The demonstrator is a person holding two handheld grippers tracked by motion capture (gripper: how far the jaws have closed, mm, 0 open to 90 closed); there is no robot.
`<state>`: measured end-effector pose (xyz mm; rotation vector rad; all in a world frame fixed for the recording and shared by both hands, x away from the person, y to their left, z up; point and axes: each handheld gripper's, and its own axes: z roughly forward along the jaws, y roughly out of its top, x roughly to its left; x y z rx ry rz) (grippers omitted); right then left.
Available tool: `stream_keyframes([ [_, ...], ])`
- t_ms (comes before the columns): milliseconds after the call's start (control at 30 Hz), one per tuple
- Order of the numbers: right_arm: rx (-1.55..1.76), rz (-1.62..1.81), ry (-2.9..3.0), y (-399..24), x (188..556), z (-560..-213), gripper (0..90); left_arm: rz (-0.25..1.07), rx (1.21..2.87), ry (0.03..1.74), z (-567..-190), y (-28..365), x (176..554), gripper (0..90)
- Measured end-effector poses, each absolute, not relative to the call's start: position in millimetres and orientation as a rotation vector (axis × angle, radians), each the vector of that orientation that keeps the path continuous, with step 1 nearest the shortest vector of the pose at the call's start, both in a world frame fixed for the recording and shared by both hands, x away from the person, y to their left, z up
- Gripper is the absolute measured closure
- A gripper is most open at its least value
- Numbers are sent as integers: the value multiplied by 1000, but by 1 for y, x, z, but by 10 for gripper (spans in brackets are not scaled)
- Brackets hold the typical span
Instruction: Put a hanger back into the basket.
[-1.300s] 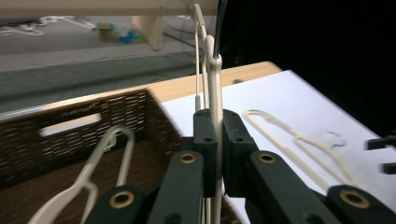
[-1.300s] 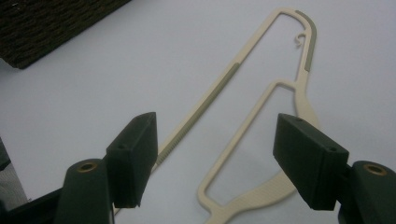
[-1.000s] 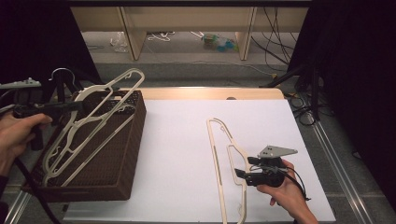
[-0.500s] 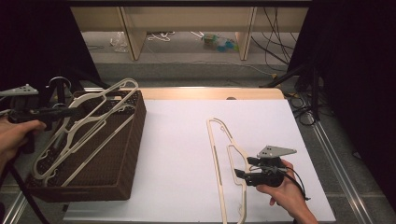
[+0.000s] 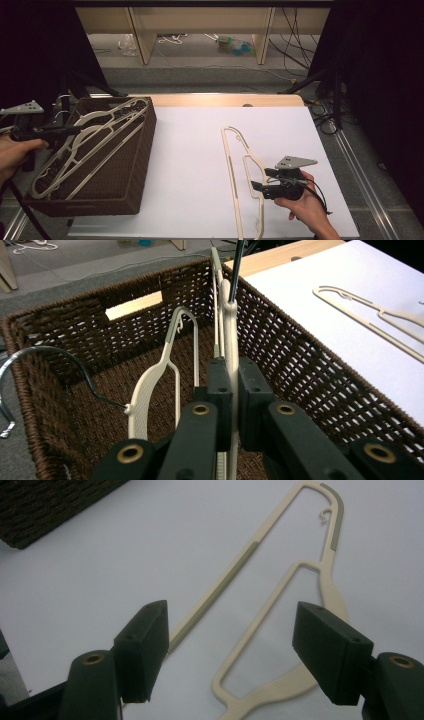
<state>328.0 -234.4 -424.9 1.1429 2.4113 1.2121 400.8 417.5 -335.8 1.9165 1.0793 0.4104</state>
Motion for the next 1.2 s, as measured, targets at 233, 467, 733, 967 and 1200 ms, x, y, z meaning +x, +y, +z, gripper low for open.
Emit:
stream_keyframes([
  [233, 1163, 1206, 2398, -235, 328, -424, 315, 389, 1931, 1111, -353, 418, 410, 858],
  [467, 1146, 1209, 2405, -235, 328, -424, 316, 346, 1957, 1178, -372, 415, 417, 858],
  [733, 1152, 1206, 2414, -234, 327, -425, 316, 392, 1979, 1246, -384, 419, 420, 843],
  [967, 1148, 1212, 2414, -234, 328, -425, 315, 440, 2093, 1315, -389, 425, 418, 797],
  [1200, 1160, 1206, 2411, -234, 328, -424, 315, 574, 2032, 1412, -367, 417, 400, 556],
])
